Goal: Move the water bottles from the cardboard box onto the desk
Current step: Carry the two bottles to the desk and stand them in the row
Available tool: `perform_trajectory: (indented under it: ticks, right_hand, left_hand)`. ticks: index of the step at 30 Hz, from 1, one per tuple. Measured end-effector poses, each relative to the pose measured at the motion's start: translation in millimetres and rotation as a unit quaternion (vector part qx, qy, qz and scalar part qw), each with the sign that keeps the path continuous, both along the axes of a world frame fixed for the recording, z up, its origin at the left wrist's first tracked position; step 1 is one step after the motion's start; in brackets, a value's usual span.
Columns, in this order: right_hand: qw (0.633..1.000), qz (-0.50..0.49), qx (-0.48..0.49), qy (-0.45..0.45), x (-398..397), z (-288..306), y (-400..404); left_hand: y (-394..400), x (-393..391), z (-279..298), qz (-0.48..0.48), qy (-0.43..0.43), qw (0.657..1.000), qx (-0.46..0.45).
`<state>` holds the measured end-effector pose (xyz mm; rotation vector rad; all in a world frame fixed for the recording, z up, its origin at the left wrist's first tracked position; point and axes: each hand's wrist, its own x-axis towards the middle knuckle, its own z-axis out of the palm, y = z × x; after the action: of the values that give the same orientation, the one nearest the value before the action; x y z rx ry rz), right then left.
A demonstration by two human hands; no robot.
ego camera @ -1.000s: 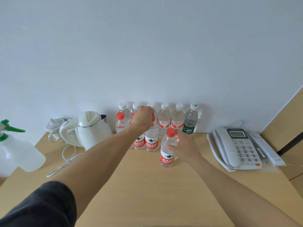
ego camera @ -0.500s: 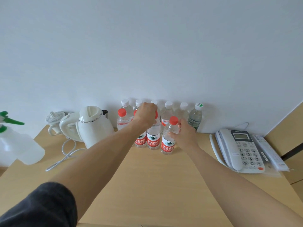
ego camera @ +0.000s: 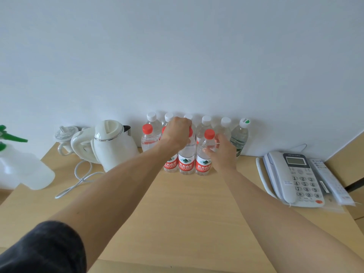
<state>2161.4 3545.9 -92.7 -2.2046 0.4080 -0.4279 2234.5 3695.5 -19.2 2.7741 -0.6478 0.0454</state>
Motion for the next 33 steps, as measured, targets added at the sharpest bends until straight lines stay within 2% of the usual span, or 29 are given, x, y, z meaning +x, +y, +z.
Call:
perform_trajectory:
  ticks: [4,19,33]
  right_hand:
    - [1.000,-0.013,-0.008,-0.012,4,-2,4]
    - [0.996,0.049,-0.060,0.037,6,13,-13]
    - [0.994,0.049,-0.076,0.065,3,21,-10]
  left_hand:
    - [0,1,1,-0.001,0.002,1.000,0.002]
    - [-4,-2,0,0.007,-0.020,1.000,0.015]
    - [6,0,-1,-0.005,0.034,0.999,-0.031]
